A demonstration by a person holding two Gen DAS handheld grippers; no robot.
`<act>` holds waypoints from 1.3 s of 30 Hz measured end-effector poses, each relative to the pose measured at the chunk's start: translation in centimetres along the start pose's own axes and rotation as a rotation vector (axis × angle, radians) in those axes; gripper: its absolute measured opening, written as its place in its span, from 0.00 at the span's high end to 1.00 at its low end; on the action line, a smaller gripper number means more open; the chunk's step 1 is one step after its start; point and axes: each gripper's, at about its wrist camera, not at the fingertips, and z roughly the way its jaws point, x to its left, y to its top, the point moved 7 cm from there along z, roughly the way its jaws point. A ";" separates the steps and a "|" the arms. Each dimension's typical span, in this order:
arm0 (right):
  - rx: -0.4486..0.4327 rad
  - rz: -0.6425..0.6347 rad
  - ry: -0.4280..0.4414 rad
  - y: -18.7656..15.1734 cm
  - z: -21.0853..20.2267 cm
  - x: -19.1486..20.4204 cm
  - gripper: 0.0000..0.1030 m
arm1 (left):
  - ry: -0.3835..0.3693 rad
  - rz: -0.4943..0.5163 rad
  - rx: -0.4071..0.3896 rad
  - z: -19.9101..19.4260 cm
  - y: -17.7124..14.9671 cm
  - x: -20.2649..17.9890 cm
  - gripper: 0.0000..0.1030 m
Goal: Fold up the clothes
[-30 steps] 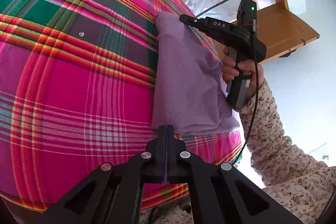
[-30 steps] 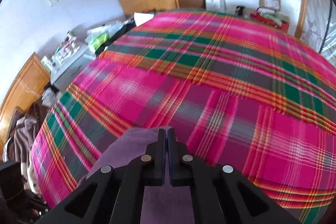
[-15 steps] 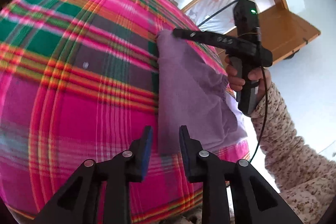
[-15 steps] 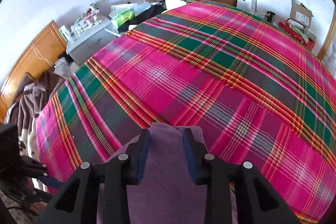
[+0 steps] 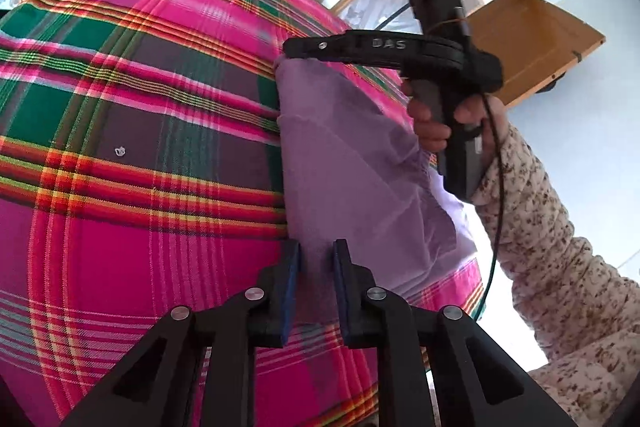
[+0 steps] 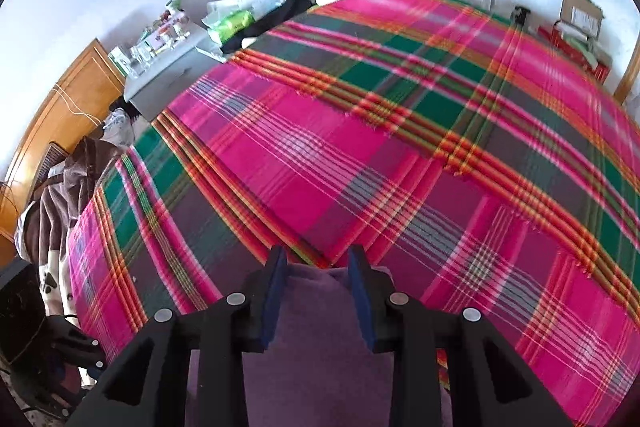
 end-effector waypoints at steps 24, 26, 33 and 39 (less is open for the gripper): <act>-0.058 -0.264 -0.262 1.1 -0.8 2.7 0.97 | -0.020 0.017 0.000 0.4 0.2 -0.1 0.92; -0.061 -0.256 -0.270 1.2 -0.4 2.5 0.97 | -0.021 0.014 -0.003 0.2 0.1 -0.1 0.92; -0.058 -0.190 -0.239 0.9 1.0 2.1 0.95 | -0.046 -0.050 0.003 0.1 -0.3 0.8 0.93; -0.132 -0.087 -0.212 1.4 -1.8 0.6 0.93 | -0.046 -0.081 0.004 -0.1 -0.5 1.2 0.93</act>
